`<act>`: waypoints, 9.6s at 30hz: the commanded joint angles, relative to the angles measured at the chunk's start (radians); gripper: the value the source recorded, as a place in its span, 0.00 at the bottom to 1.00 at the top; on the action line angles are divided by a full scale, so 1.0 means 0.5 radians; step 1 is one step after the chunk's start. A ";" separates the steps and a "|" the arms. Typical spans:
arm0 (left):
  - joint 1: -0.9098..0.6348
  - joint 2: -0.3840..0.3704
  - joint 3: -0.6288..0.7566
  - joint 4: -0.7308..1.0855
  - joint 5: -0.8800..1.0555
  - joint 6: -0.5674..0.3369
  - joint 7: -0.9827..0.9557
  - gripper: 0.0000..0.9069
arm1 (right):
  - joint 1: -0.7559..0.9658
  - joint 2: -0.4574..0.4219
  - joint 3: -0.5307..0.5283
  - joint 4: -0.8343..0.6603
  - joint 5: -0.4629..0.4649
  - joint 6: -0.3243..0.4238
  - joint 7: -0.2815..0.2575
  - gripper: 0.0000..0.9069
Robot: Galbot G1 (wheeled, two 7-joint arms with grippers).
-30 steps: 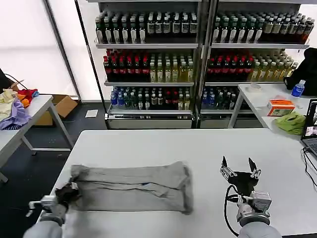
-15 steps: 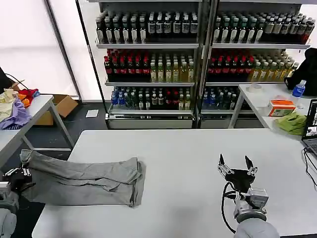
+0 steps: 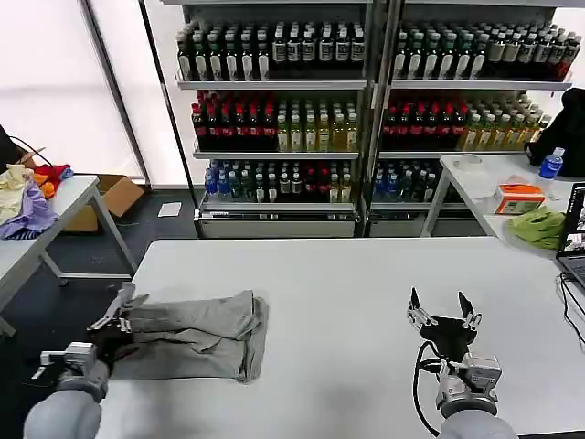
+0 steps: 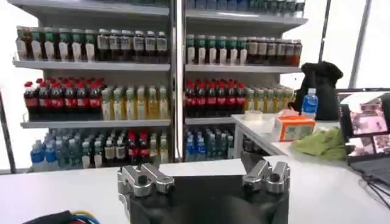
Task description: Fold and organize the clothes.
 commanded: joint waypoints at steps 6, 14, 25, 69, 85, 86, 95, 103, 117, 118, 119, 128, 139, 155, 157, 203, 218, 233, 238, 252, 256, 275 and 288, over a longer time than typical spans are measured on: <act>-0.142 -0.165 0.504 -0.053 0.012 0.095 -0.006 0.00 | -0.166 0.037 0.016 0.092 -0.068 0.028 -0.001 1.00; -0.169 -0.163 0.592 -0.052 0.005 0.112 -0.006 0.00 | -0.215 0.072 0.006 0.096 -0.099 0.043 0.002 1.00; -0.185 -0.178 0.634 -0.129 0.020 0.148 -0.007 0.00 | -0.240 0.086 -0.021 0.110 -0.154 0.051 -0.002 1.00; -0.108 -0.262 0.326 -0.454 -0.813 0.129 -0.313 1.00 | 0.010 -0.010 -0.098 -0.130 -0.077 0.060 -0.021 1.00; 0.023 -0.177 0.110 -0.107 -0.311 0.048 -0.162 1.00 | 0.102 -0.055 -0.131 -0.182 -0.034 0.033 -0.016 1.00; 0.017 -0.179 0.114 -0.099 -0.307 0.048 -0.159 1.00 | 0.101 -0.058 -0.127 -0.179 -0.034 0.029 -0.015 1.00; -0.054 -0.165 0.132 0.061 -0.297 0.029 -0.117 1.00 | 0.086 -0.056 -0.110 -0.163 -0.032 0.013 -0.017 1.00; -0.049 -0.097 0.069 0.196 -0.367 0.013 -0.081 1.00 | 0.069 -0.050 -0.102 -0.168 -0.034 0.021 -0.023 1.00; -0.020 -0.099 0.049 0.211 -0.555 0.080 -0.030 1.00 | 0.071 -0.033 -0.130 -0.166 -0.047 0.019 -0.031 1.00; -0.022 -0.101 0.048 0.213 -0.597 0.096 -0.026 0.99 | 0.069 -0.033 -0.131 -0.165 -0.047 0.019 -0.032 1.00; -0.024 -0.104 0.046 0.217 -0.642 0.106 -0.026 0.80 | 0.067 -0.035 -0.130 -0.164 -0.047 0.019 -0.033 1.00; -0.027 -0.111 0.030 0.261 -0.879 0.179 -0.022 0.01 | 0.071 -0.044 -0.116 -0.163 -0.042 0.023 -0.034 1.00; 0.018 -0.143 0.064 0.156 -0.699 0.095 0.039 0.01 | 0.087 -0.042 -0.116 -0.174 -0.042 0.025 -0.034 1.00; -0.044 0.150 -0.334 0.160 -0.668 0.023 -0.067 0.01 | 0.109 -0.046 -0.118 -0.181 -0.029 0.023 -0.023 1.00; -0.036 0.287 -0.494 0.192 -0.719 0.032 -0.060 0.00 | 0.121 -0.049 -0.124 -0.185 -0.027 0.019 -0.023 1.00; -0.322 -0.290 0.918 -0.052 -0.193 0.276 -0.243 0.00 | -0.057 0.096 -0.050 -0.152 -0.134 0.035 -0.009 1.00; -0.409 -0.436 0.992 -0.114 -0.762 0.009 -0.265 1.00 | 0.009 0.060 -0.088 -0.250 -0.099 0.012 -0.014 1.00; -0.381 -0.282 0.719 -0.244 -0.883 0.013 -0.379 1.00 | 0.326 0.059 -0.278 -0.365 0.530 -0.166 0.065 1.00; -0.391 -0.165 0.549 -0.160 -0.708 0.130 -0.496 1.00 | 0.506 -0.002 -0.442 -0.397 0.853 -0.248 0.089 1.00; -0.270 -0.127 0.417 -0.213 -0.593 0.243 -0.563 1.00 | 0.631 -0.113 -0.847 -0.487 1.409 -0.295 0.301 1.00; -0.254 -0.128 0.416 -0.234 -0.592 0.258 -0.565 1.00 | 0.679 -0.128 -0.868 -0.557 1.437 -0.294 0.326 1.00; -0.169 -0.171 0.380 -0.248 -0.592 0.273 -0.552 1.00 | 0.901 0.015 -0.990 -0.910 1.223 -0.291 0.304 0.46; -0.182 -0.184 0.368 -0.219 -0.580 0.275 -0.551 1.00 | 0.877 0.074 -1.016 -0.930 1.023 -0.289 0.213 0.00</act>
